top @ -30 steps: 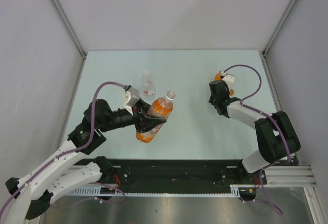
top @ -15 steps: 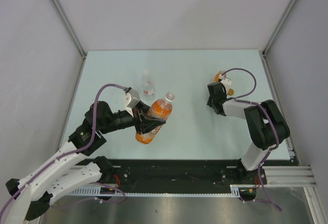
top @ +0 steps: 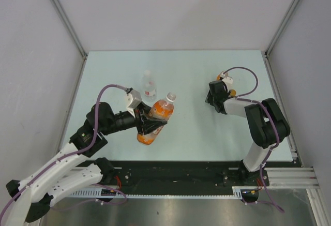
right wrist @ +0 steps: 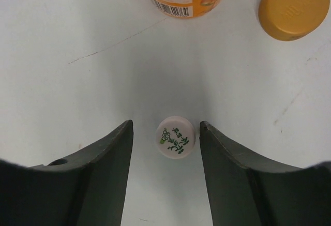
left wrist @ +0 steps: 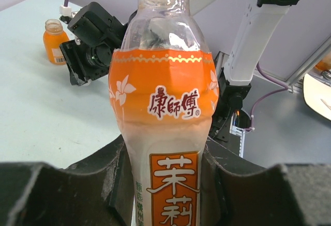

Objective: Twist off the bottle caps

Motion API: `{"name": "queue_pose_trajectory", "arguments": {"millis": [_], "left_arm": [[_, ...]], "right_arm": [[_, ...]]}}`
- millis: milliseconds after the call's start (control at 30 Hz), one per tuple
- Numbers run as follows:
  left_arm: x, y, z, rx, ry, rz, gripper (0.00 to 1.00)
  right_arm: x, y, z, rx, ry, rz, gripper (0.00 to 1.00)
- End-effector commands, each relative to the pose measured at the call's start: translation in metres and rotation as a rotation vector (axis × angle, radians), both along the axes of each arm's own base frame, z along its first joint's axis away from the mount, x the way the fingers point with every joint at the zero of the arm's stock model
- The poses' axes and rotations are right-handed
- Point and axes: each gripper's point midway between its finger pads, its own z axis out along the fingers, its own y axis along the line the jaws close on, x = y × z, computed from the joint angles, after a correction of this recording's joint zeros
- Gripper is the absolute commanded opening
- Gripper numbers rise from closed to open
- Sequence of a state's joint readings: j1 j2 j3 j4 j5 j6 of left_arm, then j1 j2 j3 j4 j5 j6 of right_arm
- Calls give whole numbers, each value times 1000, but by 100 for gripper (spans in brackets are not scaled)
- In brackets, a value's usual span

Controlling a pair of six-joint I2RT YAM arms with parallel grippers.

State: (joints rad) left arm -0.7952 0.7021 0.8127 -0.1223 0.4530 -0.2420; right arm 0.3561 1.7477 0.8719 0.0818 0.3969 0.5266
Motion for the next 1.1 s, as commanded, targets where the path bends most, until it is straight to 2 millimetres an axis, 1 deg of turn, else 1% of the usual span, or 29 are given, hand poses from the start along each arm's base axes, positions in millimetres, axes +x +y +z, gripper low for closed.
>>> {"name": "queue_pose_trajectory", "arguments": {"millis": [0,67,133,167,200,233,267,300,367,400,467,500,533,567,600,633,700,733,767,800,833,867,900,933,967,1000,1033,1067], "left_arm": [[4,0,5,-20,-25,15,0],[6,0,4,-18,-23,21,0],[8,1,3,-16,-23,38,0],[9,2,3,-17,-26,45,0],[11,2,3,-16,-29,53,0],[13,3,2,-12,-27,67,0],[14,3,3,-13,-32,73,0],[16,3,2,-9,-30,79,0],[20,2,2,-5,-25,91,0],[22,1,2,-4,-24,95,0],[25,0,2,-7,-19,110,0],[26,0,3,-11,-19,115,0],[28,0,2,-10,-20,118,0],[30,-2,0,-3,-13,119,0],[31,-3,0,-3,-20,121,0],[33,-5,-1,-1,-22,122,0],[40,-10,-7,13,-15,127,0],[42,-11,-8,16,-10,130,0],[44,-13,-8,14,-3,131,0],[46,-17,-10,15,4,125,0],[46,-19,-10,17,10,119,0],[47,-22,-4,-3,0,112,0],[48,-24,-2,-9,-2,109,0],[49,-28,-5,-1,8,93,0],[48,-30,-1,-7,6,83,0],[48,-33,1,-15,5,69,0],[44,-36,2,-19,5,40,0],[41,-38,3,-27,9,18,0]], "right_arm": [[-2,-2,-4,9,30,-27,60],[-4,-3,-3,6,35,-36,61],[-5,-2,7,20,16,-49,62],[-2,0,27,36,-30,-47,62],[-8,5,35,25,-34,-35,62],[-9,8,47,29,-60,-28,62],[-8,12,81,52,-140,-20,62],[-12,21,97,58,-177,5,63],[-19,26,132,82,-236,19,64],[-25,25,163,109,-300,17,64],[-42,33,186,120,-322,55,65],[-54,37,215,164,-383,89,65],[-64,50,228,191,-408,159,65],[-73,59,245,226,-452,221,65],[-90,82,247,299,-457,364,64],[-106,87,292,397,-603,439,64],[-136,103,321,542,-698,576,66],[-156,103,344,602,-775,639,67],[-165,106,354,645,-789,667,70],[-179,114,360,688,-787,746,71],[-189,115,370,718,-811,786,73],[-195,118,374,745,-808,815,76],[-208,126,376,795,-784,880,77],[-213,128,382,822,-791,906,77],[-218,130,383,839,-785,929,79],[-227,136,383,866,-766,975,80],[-230,139,385,875,-767,994,80],[-233,143,383,880,-754,1013,81]]}}
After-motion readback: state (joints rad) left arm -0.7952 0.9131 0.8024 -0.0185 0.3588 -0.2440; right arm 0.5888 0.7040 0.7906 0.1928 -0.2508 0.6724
